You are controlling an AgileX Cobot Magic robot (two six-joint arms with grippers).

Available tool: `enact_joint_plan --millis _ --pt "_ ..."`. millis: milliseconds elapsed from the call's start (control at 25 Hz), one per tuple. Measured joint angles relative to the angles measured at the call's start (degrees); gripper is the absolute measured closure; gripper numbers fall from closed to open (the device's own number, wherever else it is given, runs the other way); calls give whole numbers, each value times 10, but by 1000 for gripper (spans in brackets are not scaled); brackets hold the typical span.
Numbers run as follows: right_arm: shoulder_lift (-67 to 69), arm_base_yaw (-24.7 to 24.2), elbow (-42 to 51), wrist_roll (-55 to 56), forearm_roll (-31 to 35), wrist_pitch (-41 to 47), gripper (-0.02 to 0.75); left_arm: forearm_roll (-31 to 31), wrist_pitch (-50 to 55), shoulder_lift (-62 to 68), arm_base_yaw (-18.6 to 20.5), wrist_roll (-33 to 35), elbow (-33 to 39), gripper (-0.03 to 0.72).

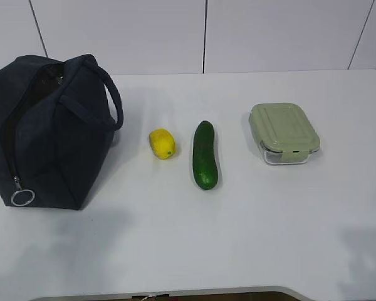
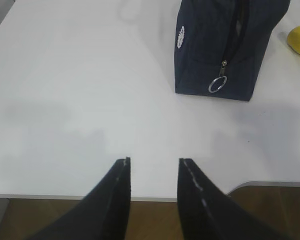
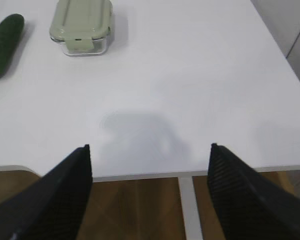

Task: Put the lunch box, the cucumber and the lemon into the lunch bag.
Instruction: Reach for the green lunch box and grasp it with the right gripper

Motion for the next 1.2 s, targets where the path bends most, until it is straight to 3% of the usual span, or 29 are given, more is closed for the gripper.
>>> enact_joint_plan --millis 240,720,1200 --pt "20 0 0 5 58 -13 167 0 0 0 0 0 0 463" --pt "189 0 -1 -16 180 -26 168 0 0 0 0 0 0 463" --pt "456 0 -113 -73 171 -32 168 0 0 0 0 0 0 463"
